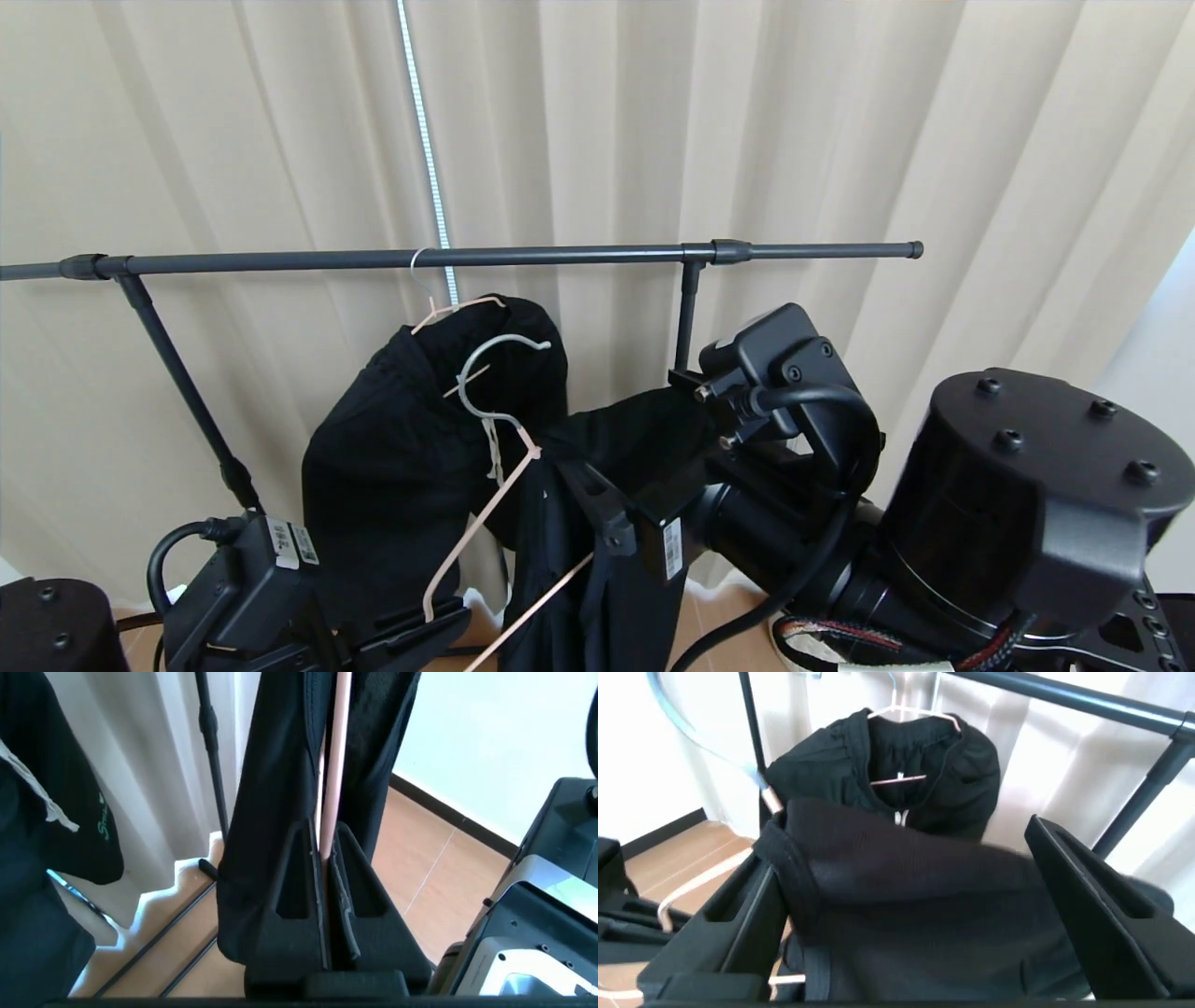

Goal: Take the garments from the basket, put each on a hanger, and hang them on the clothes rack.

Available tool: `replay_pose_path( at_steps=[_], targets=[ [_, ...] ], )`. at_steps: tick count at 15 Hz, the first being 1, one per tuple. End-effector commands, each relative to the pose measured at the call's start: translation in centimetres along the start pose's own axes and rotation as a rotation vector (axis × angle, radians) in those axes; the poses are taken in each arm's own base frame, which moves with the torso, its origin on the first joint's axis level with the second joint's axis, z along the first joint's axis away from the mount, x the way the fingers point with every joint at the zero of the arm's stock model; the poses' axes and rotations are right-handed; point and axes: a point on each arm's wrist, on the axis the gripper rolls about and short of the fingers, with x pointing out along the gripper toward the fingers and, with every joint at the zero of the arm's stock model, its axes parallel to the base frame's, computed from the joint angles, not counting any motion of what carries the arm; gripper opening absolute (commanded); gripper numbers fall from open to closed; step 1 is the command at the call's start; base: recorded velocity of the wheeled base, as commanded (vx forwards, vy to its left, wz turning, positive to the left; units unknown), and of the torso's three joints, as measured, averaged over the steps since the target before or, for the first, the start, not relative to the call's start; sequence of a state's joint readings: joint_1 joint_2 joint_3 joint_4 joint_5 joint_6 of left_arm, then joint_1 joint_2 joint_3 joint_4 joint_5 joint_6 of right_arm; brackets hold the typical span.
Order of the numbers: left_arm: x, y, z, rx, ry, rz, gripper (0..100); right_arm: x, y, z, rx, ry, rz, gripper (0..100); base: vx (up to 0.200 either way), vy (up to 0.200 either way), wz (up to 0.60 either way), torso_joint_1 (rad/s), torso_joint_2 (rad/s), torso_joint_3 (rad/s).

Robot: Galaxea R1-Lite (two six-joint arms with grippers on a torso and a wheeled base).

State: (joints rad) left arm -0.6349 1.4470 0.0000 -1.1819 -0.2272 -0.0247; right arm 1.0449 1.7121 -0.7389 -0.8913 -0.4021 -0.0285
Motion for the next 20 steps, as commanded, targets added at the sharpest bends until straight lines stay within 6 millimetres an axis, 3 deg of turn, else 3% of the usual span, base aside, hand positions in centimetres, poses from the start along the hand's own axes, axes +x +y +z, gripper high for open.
replay_pose_path(
  at_steps=[1,8,9,12,14,16,19,20],
  targets=[
    [0.0,0.0,0.1,0.003,-0.013,0.001,0,-0.1,0.0,-0.1,-0.004,0.004,0.002,100,0.0,0.0,0.0,0.0,0.0,0.0],
    [-0.1,0.0,0.5,0.01,-0.048,0.0,0,-0.7,-0.1,-0.9,-0.05,0.032,0.034,100,0.0,0.0,0.0,0.0,0.0,0.0],
    [-0.3,0.1,0.6,0.01,-0.056,0.008,0,-1.3,-0.9,-0.6,-0.073,0.037,0.054,100,0.0,0.0,0.0,0.0,0.0,0.0],
    [-0.7,0.3,0.8,0.013,-0.072,-0.01,0,-3.2,-4.8,1.2,-0.145,0.083,0.108,100,0.0,0.0,0.0,0.0,0.0,0.0],
    [-0.8,0.5,0.8,0.012,-0.072,-0.024,0,-3.6,-8.9,2.6,-0.247,0.196,0.168,100,0.0,0.0,0.0,0.0,0.0,0.0],
    [-0.8,0.6,0.8,0.013,-0.071,-0.029,0,-3.4,-12.6,4.0,-0.358,0.329,0.249,100,0.0,0.0,0.0,0.0,0.0,0.0],
    [-0.8,0.6,0.8,0.024,-0.071,-0.033,0,-2.2,-15.5,5.6,-0.424,0.417,0.375,100,0.0,0.0,0.0,0.0,0.0,0.0],
    [-0.7,0.5,0.8,0.035,-0.069,-0.039,0,-1.0,-17.3,6.0,-0.473,0.432,0.475,100,0.0,0.0,0.0,0.0,0.0,0.0]
  ],
)
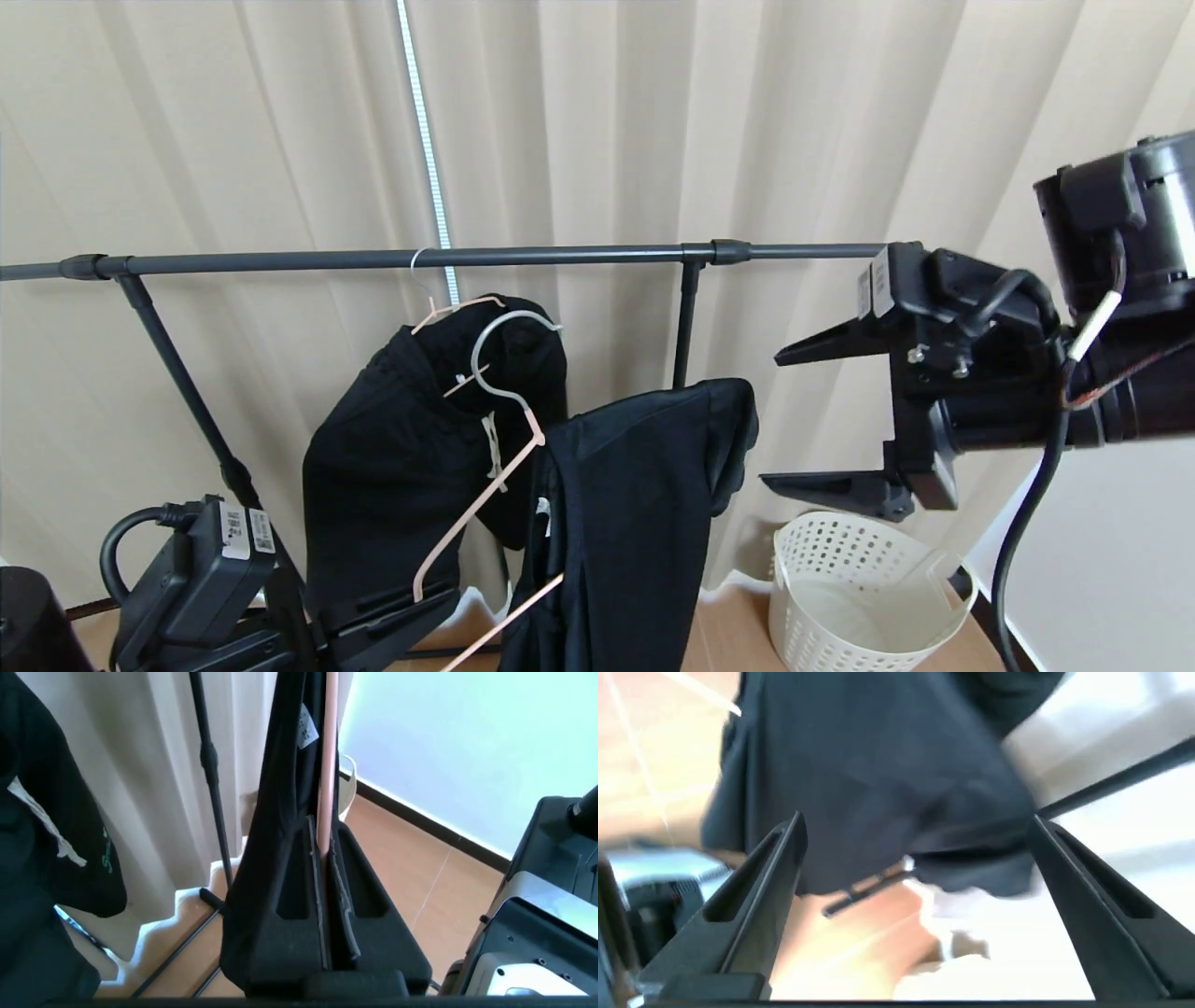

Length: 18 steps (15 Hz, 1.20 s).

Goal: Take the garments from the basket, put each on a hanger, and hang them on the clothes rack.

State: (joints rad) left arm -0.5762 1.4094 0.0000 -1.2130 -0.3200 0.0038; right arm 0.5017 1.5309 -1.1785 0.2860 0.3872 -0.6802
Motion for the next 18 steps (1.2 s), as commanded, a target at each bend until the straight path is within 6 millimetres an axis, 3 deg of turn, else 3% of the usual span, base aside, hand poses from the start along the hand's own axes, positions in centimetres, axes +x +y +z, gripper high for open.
replay_pose_path(
  at_steps=[1,2,6,13,18],
  targets=[
    [0.0,-0.1,0.0,0.001,0.0,-0.004,0,0.4,-3.8,-0.3,-0.043,0.006,0.057,100,0.0,0.0,0.0,0.0,0.0,0.0],
    [0.0,-0.3,0.0,0.015,-0.001,-0.024,0,1.3,-5.4,-0.1,-0.098,0.008,0.206,100,0.0,0.0,0.0,0.0,0.0,0.0],
    [0.1,-0.5,-0.3,0.023,0.025,-0.081,0,3.3,-6.9,0.7,-0.126,0.053,0.395,100,0.0,0.0,0.0,0.0,0.0,0.0],
    [0.0,-0.8,-0.2,0.031,0.019,-0.1,0,8.1,-4.8,1.1,-0.141,0.074,0.525,100,0.0,0.0,0.0,0.0,0.0,0.0],
    [0.0,-0.9,-0.2,0.031,0.019,-0.102,0,9.8,-3.8,1.1,-0.142,0.092,0.574,100,0.0,0.0,0.0,0.0,0.0,0.0]
  ],
)
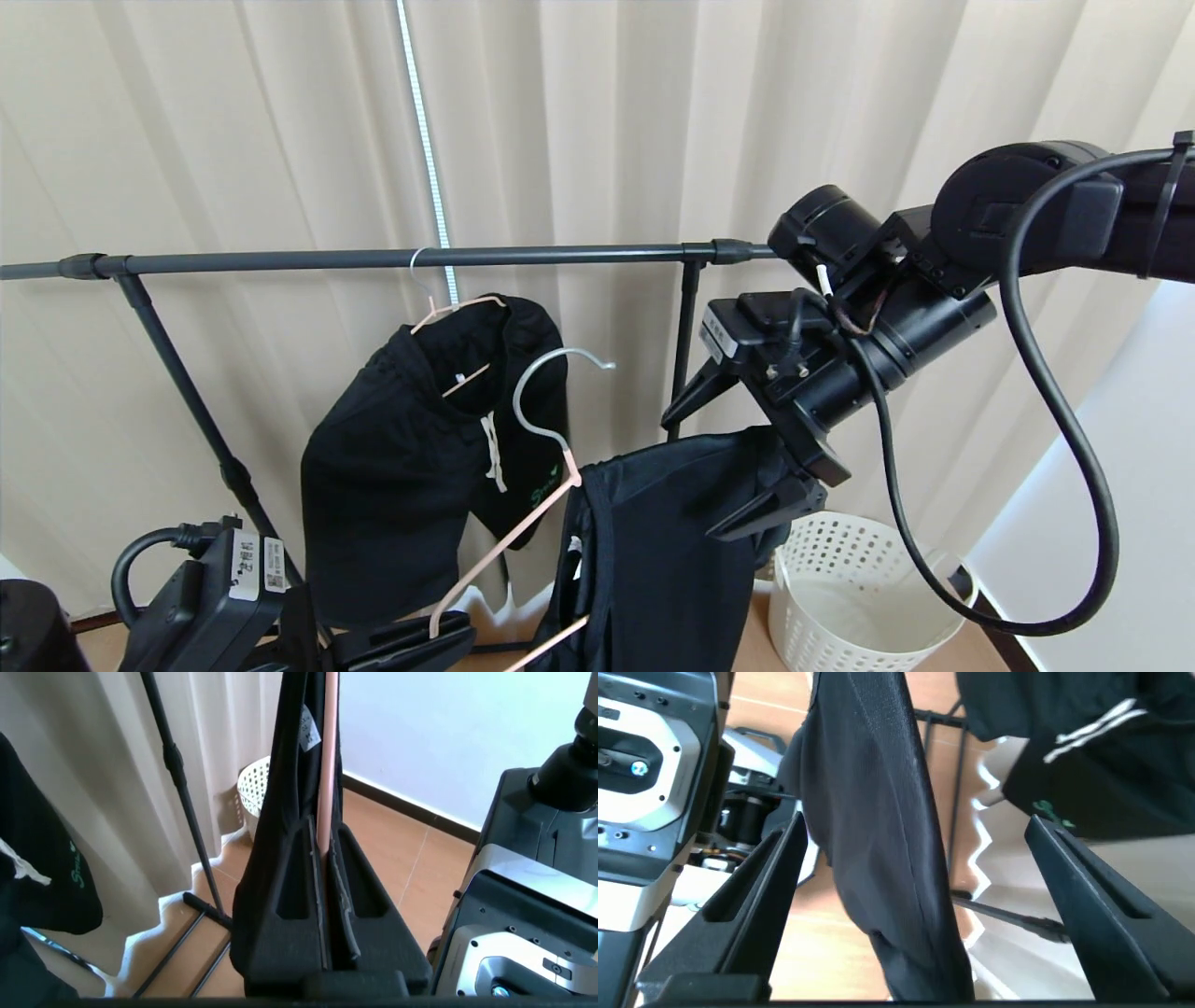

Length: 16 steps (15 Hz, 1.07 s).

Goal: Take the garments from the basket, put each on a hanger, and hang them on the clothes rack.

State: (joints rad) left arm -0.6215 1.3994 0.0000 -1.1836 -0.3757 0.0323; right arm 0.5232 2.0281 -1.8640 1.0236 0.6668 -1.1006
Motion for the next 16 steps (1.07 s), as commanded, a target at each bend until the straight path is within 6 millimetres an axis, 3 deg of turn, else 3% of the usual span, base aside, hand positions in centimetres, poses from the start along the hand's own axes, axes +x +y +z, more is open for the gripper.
replay_pose_path(
  at_steps=[1,6,7,16],
  targets=[
    [0.0,0.0,0.0,0.0,-0.001,0.0,0,1.2,-0.4,-0.2,0.006,0.01,0.025,100,0.0,0.0,0.0,0.0,0.0,0.0],
    [0.0,0.0,0.0,0.002,-0.002,0.002,0,1.2,-0.4,-0.1,0.007,0.009,0.02,100,0.0,0.0,0.0,0.0,0.0,0.0],
    [0.0,0.0,0.0,0.001,-0.002,0.002,0,1.2,-0.4,-0.1,0.012,0.008,0.023,0,0.0,0.0,0.0,0.0,0.0,0.0],
    [-0.1,0.0,0.1,0.002,-0.005,0.003,0,0.2,1.2,0.6,-0.001,0.011,0.021,0,0.0,0.0,0.0,0.0,0.0,0.0]
  ],
)
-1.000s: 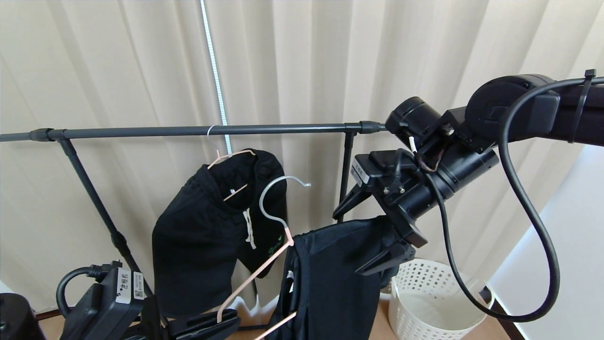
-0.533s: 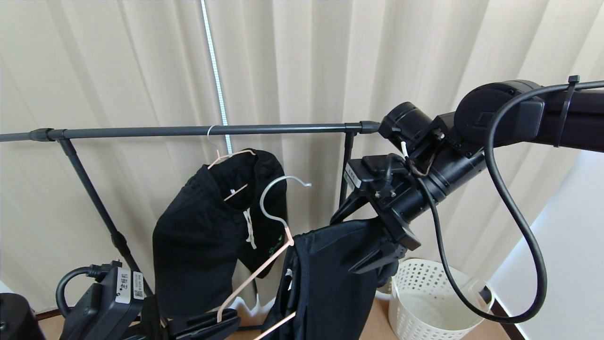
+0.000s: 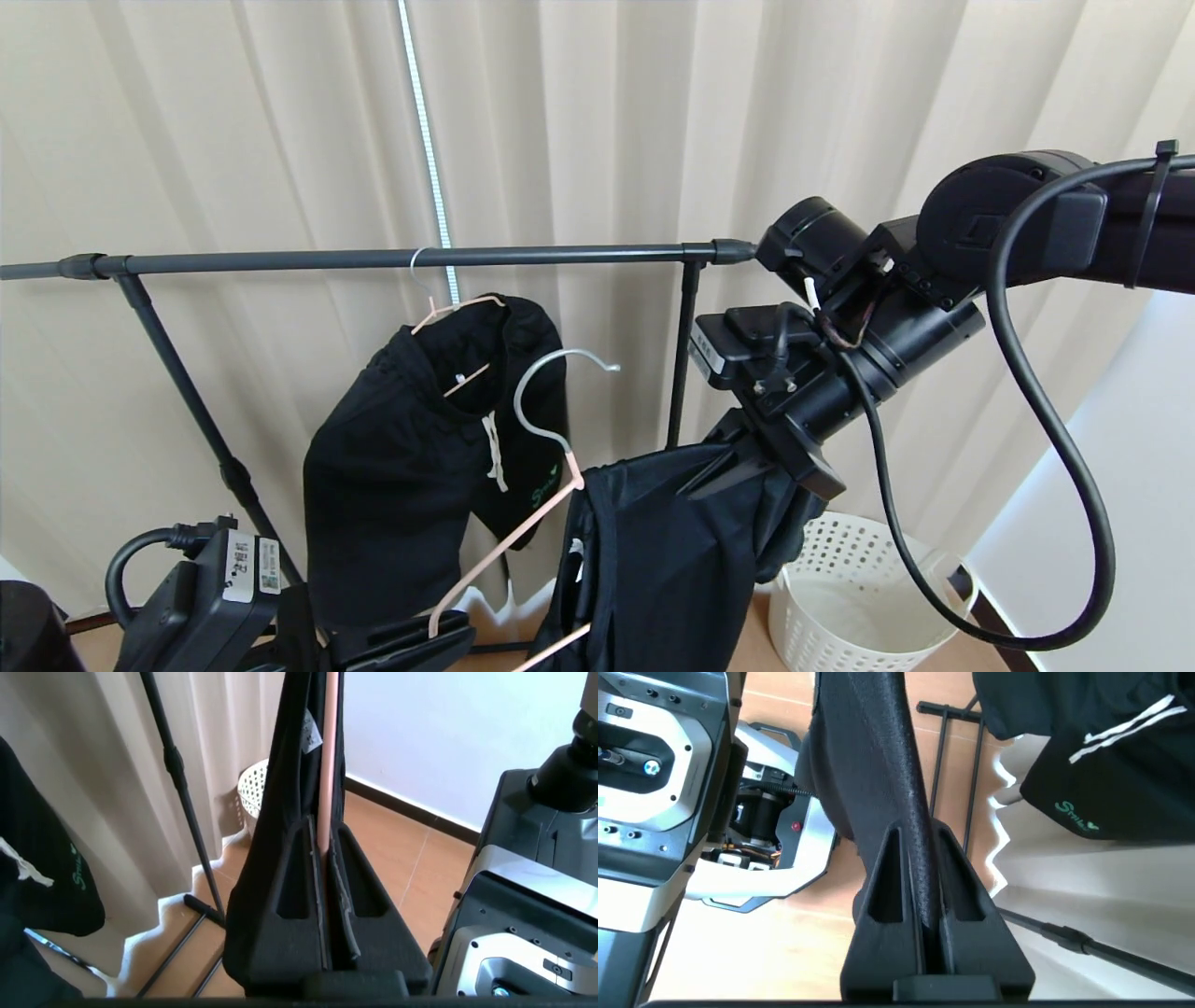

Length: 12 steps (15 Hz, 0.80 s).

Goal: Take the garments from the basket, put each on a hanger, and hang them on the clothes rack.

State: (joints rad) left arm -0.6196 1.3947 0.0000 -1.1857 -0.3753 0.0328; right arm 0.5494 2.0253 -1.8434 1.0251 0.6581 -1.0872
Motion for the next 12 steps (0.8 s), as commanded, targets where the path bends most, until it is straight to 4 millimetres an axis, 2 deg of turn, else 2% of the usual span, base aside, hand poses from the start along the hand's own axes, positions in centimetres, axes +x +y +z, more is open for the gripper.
replay_pose_path(
  at_steps=[1,2,6,7,12],
  targets=[
    [0.0,0.0,0.0,-0.001,0.001,0.001,0,-0.6,0.7,0.3,-0.009,-0.001,-0.007,0,0.0,0.0,0.0,0.0,0.0,0.0],
    [0.0,0.0,0.0,-0.001,0.001,0.001,0,-0.6,1.4,0.5,-0.018,0.006,-0.003,0,0.0,0.0,0.0,0.0,0.0,0.0],
    [0.0,0.0,0.0,0.002,-0.003,-0.001,0,-0.9,1.9,0.6,-0.02,0.007,-0.003,0,0.0,0.0,0.0,0.0,0.0,0.0],
    [0.0,0.0,0.1,0.005,-0.006,0.0,100,-1.0,2.0,0.7,-0.018,0.006,-0.005,0,0.0,0.0,0.0,0.0,0.0,0.0],
    [-0.1,0.5,-0.1,-0.014,0.005,0.032,100,-1.7,2.1,1.0,-0.026,0.04,-0.051,0,0.0,0.0,0.0,0.0,0.0,0.0]
  ],
)
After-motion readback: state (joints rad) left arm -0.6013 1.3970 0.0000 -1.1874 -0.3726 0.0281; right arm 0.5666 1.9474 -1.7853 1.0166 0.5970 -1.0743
